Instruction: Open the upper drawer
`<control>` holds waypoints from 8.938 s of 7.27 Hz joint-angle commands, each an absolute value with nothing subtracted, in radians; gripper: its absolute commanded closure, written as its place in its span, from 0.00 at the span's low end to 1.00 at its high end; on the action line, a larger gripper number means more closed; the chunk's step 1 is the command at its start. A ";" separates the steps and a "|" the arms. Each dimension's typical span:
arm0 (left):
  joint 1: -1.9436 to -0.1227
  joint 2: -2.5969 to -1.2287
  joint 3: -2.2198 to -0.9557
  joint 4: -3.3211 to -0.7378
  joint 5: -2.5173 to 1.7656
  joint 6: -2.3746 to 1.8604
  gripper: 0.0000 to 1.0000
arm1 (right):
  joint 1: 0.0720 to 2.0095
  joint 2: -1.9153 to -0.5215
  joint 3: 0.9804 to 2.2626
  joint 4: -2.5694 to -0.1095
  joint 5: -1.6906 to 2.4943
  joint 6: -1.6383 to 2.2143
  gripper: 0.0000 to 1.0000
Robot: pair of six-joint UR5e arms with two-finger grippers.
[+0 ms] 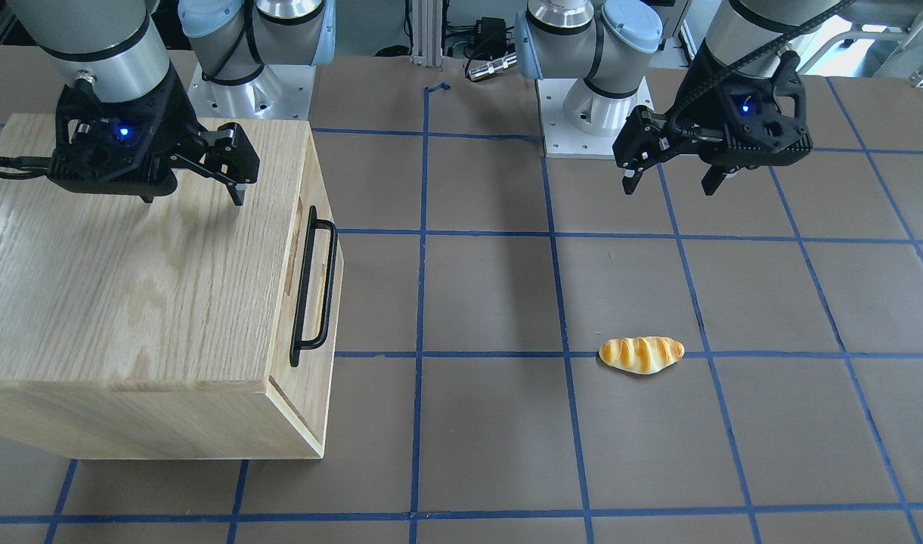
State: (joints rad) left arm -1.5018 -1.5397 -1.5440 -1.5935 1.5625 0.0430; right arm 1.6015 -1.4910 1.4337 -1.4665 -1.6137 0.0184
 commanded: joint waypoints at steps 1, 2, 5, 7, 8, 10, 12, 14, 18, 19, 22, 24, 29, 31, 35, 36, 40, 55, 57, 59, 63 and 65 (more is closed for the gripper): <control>-1.502 -1.546 -1.540 -1.550 1.562 0.034 0.00 | 1.601 -1.491 1.433 -1.466 -1.614 0.020 0.00; -1.502 -1.546 -1.543 -1.542 1.562 0.040 0.00 | 1.600 -1.491 1.433 -1.466 -1.614 0.018 0.00; -1.503 -1.548 -1.542 -1.540 1.557 0.032 0.00 | 1.601 -1.491 1.433 -1.466 -1.614 0.018 0.00; -1.579 -1.566 -1.540 -1.498 1.494 -0.082 0.00 | 1.601 -1.491 1.434 -1.466 -1.614 0.018 0.00; -1.630 -1.597 -1.542 -1.412 1.467 -0.216 0.00 | 1.601 -1.491 1.433 -1.466 -1.614 0.018 0.00; -1.716 -1.650 -1.542 -1.327 1.460 -0.379 0.00 | 1.601 -1.491 1.433 -1.466 -1.614 0.020 0.00; -1.785 -1.722 -1.542 -1.162 1.425 -0.509 0.00 | 1.601 -1.491 1.433 -1.466 -1.614 0.020 0.00; -1.836 -1.788 -1.531 -1.100 1.355 -0.566 0.00 | 1.601 -1.491 1.433 -1.466 -1.614 0.018 0.00; -1.907 -1.867 -1.531 -0.970 1.341 -0.808 0.00 | 1.601 -1.491 1.433 -1.466 -1.614 0.020 0.00; -1.913 -1.876 -1.531 -0.969 1.339 -0.814 0.00 | 1.601 -1.491 1.433 -1.466 -1.614 0.018 0.00; -1.948 -1.897 -1.531 -0.968 1.336 -0.839 0.00 | 1.601 -1.491 1.433 -1.466 -1.614 0.020 0.00; -1.967 -1.902 -1.531 -0.968 1.336 -0.896 0.00 | 1.601 -1.491 1.433 -1.466 -1.614 0.020 0.00; -1.974 -1.919 -1.529 -0.965 1.336 -0.841 0.00 | 1.601 -1.491 1.433 -1.466 -1.614 0.018 0.00; -1.976 -1.917 -1.529 -0.966 1.336 -0.810 0.00 | 1.601 -1.491 1.433 -1.466 -1.614 0.020 0.00; -1.976 -1.921 -1.531 -0.977 1.345 -0.665 0.00 | 1.601 -1.491 1.433 -1.466 -1.614 0.018 0.00; -1.976 -1.919 -1.531 -0.974 1.345 -0.643 0.00 | 1.601 -1.491 1.433 -1.466 -1.614 0.020 0.00; -1.971 -1.911 -1.543 -0.982 1.353 -0.414 0.00 | 1.601 -1.491 1.434 -1.466 -1.614 0.020 0.00; -1.751 -1.793 -1.658 -1.020 1.327 -0.189 0.00 | 1.601 -1.491 1.433 -1.466 -1.614 0.018 0.00; -1.724 -1.778 -1.666 -1.023 1.330 -0.187 0.00 | 1.601 -1.491 1.433 -1.466 -1.614 0.018 0.00; -1.689 -1.766 -1.689 -1.025 1.328 -0.123 0.00 | 1.601 -1.491 1.433 -1.466 -1.614 0.018 0.00; -1.637 -1.746 -1.697 -1.025 1.327 -0.051 0.00 | 1.601 -1.491 1.433 -1.466 -1.614 0.018 0.00; -1.629 -1.741 -1.697 -1.025 1.328 -0.028 0.00 | 1.601 -1.491 1.433 -1.466 -1.614 0.018 0.00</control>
State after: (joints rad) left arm -1.6369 -1.7444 -1.6962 -1.0247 1.3289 -0.0493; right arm 1.6010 -1.4910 1.4328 -1.4665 -1.6138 0.0186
